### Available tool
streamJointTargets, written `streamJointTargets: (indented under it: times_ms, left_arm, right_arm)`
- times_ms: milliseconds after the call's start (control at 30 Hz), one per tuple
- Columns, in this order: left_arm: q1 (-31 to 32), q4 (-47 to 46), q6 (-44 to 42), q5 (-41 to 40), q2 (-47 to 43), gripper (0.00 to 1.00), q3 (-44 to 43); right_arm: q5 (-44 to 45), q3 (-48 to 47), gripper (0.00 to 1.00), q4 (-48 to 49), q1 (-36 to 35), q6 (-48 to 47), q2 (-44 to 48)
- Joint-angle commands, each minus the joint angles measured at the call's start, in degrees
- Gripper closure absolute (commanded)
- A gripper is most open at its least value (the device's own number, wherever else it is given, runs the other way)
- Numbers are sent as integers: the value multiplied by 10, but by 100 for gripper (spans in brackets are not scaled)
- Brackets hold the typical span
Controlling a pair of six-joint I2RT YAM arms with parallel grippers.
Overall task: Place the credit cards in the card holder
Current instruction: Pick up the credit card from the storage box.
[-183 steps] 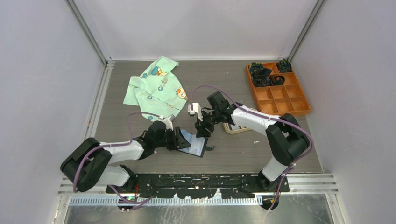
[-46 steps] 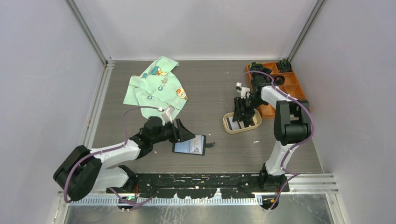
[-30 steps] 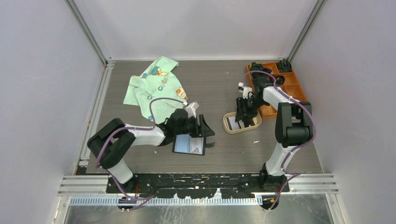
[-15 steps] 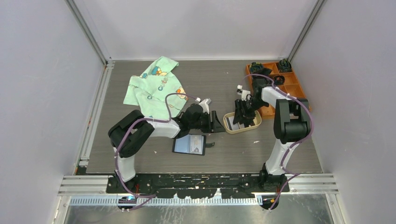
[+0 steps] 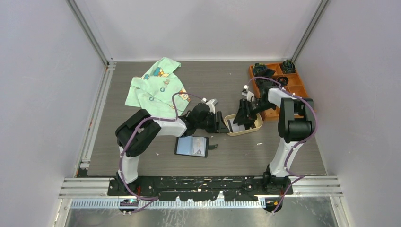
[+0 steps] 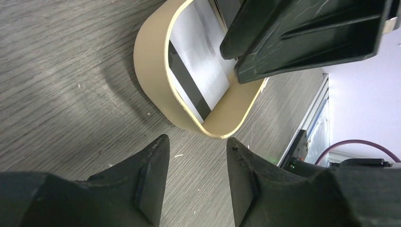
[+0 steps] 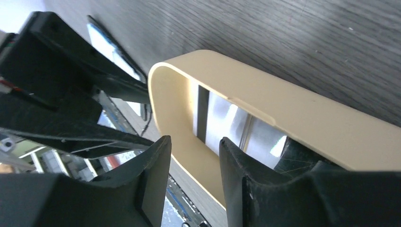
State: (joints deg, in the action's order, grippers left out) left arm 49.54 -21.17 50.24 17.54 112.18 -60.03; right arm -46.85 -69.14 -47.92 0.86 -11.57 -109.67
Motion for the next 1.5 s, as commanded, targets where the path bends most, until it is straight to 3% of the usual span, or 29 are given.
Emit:
streamJointTargets:
  times_ms: [0,100,300,533,1000,1167,1467]
  left_arm:
    - [2,3,-17,0,-1,53,-29]
    - [2,7,-18,1,-1,54,-34]
    - [2,13,-21,-1,-3,54,-38]
    - [2,23,-24,2,13,55,-58]
    - [2,32,-24,20,36,63,-88]
    - [2,39,-26,23,39,64,-94]
    - [2,50,-31,20,38,65,-100]
  right_arm:
    - [-98,-16,53,-14,20,8,8]
    - [-109,-15,53,-14,23,8,8]
    - [27,21,52,73,23,53,54]
    - [60,26,50,92,21,67,23]
    - [-26,5,53,57,-4,66,-35]
    - [-107,-3,57,36,-3,53,-31]
    - [-161,-2,62,24,-1,42,-9]
